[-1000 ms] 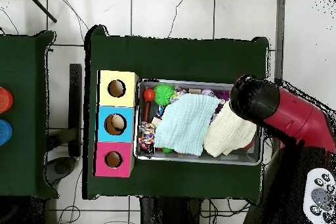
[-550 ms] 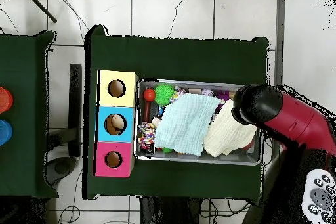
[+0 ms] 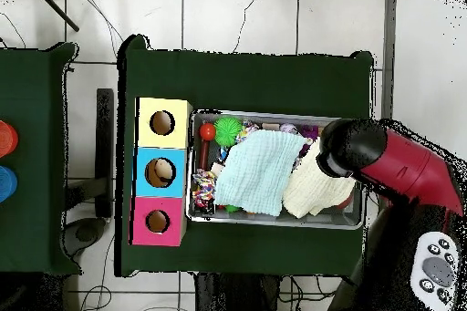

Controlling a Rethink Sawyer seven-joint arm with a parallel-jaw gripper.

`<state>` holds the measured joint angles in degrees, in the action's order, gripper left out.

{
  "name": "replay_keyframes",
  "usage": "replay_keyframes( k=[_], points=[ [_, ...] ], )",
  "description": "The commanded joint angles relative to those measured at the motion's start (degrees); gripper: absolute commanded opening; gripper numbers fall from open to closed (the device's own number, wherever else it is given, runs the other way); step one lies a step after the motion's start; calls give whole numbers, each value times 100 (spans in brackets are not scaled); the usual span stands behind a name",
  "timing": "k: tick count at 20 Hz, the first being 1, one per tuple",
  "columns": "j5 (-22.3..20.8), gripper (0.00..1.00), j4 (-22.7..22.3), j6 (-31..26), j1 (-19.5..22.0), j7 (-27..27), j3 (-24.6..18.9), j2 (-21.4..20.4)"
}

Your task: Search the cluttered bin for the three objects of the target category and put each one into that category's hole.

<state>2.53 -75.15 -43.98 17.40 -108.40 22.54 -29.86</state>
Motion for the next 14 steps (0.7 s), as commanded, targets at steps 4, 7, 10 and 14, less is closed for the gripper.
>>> replay_keyframes(
  k=[4,7,10,14],
  points=[
    [108,100,-409,234,-7,-1387,-151,542],
    [140,100,-387,309,37,-1412,-154,638],
    [179,100,-375,386,76,-1451,-170,746],
    [223,100,-353,430,81,-1518,-130,823]
  ],
)
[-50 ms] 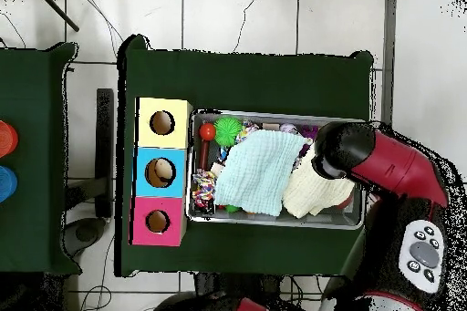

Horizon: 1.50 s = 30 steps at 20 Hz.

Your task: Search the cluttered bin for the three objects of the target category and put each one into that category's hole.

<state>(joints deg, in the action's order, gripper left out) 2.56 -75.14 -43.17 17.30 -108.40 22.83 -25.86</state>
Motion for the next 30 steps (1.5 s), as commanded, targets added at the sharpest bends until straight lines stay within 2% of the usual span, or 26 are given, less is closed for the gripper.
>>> replay_keyframes(
  k=[1,16,21,30],
  points=[
    [230,100,-356,353,95,-1524,-148,429],
    [355,100,-307,969,120,-1550,-80,560],
    [369,100,-375,1383,199,-1427,-206,583],
    [498,100,-302,1485,244,-1283,-293,698]
  ],
)
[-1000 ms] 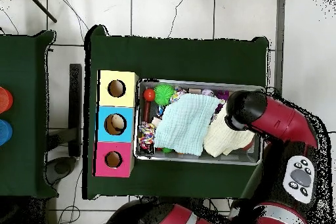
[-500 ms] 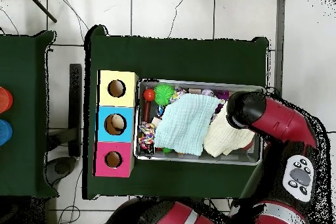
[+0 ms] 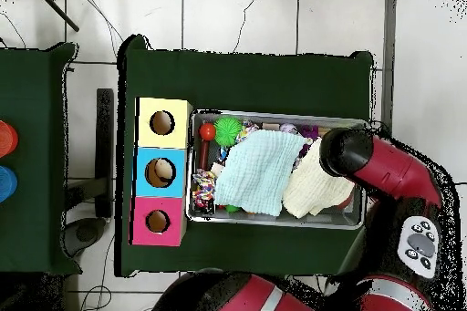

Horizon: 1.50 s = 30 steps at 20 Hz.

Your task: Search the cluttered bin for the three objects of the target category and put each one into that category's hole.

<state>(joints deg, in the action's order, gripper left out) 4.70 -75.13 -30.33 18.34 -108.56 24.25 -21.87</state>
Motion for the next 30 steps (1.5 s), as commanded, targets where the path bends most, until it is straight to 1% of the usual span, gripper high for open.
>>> replay_keyframes(
  k=[1,10,30],
  points=[
    [298,100,-297,203,143,-1248,-451,305],
    [350,100,-186,80,134,-1161,-483,369],
    [604,100,91,-77,-268,-1543,-176,647]
  ],
)
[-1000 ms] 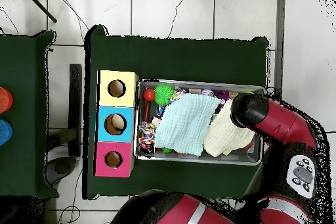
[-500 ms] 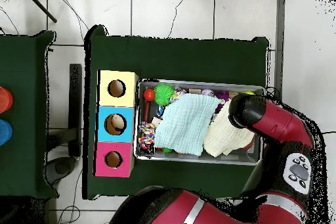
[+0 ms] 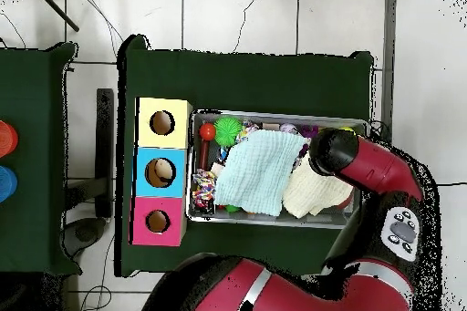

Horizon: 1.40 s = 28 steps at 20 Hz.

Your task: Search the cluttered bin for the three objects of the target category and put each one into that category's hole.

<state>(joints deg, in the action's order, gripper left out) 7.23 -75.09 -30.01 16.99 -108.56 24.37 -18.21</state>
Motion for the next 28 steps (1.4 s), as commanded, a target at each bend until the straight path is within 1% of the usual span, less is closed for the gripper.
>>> replay_keyframes(
  k=[1,12,19,23,28],
  points=[
    [372,100,104,-119,-159,-1566,-163,303],
    [558,100,285,-43,-192,-1466,-29,504],
    [572,100,422,126,-79,-1321,-40,645],
    [585,100,530,126,-26,-1292,-44,735],
    [594,100,528,106,-40,-1316,-2,743]
  ],
)
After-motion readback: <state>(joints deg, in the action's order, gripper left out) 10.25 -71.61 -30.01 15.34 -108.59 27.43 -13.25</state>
